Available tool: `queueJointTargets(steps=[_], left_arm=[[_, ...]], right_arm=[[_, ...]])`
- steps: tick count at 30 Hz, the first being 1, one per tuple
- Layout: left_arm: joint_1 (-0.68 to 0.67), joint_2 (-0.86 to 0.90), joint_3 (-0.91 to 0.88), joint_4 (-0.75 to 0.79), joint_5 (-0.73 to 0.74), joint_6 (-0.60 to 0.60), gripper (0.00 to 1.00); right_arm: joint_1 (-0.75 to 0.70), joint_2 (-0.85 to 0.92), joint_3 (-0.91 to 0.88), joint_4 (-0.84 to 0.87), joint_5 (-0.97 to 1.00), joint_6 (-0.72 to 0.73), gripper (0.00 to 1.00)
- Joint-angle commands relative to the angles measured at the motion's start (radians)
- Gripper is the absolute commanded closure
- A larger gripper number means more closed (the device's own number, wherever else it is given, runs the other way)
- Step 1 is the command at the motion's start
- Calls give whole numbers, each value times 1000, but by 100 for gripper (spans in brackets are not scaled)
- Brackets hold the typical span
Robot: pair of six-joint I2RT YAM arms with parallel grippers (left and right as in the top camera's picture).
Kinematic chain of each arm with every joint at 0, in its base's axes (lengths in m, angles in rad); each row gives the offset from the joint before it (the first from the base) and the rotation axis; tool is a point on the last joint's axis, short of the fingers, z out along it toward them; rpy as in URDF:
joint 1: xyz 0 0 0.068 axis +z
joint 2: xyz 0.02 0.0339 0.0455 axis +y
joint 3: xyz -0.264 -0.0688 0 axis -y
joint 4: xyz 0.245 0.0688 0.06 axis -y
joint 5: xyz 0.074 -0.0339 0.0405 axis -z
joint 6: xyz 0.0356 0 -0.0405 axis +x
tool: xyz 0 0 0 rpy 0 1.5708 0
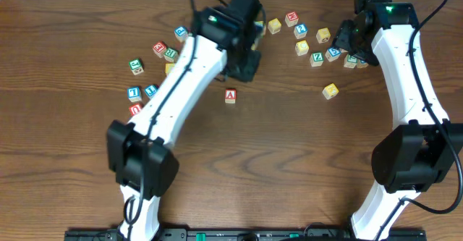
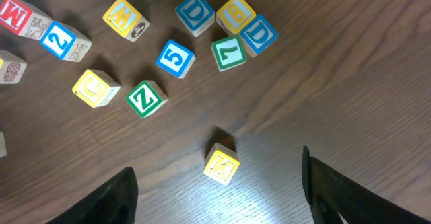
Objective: Spell out AI2
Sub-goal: 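Carry the I block with the left gripper beside the A block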
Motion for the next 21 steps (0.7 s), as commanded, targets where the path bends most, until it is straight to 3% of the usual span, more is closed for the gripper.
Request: queueJointTargets(steps=[1, 10, 21], left_arm=[[-18, 42, -43, 12, -9, -70, 75], [-76, 168, -111, 114, -10, -181, 75], [-90, 323, -111, 208, -72, -307, 75]], right_arm=[[-5, -2, 5, -3, 16, -14, 25], [-6, -2, 5, 0, 16, -15, 17], [-5, -2, 5, -8, 16, -33, 17]])
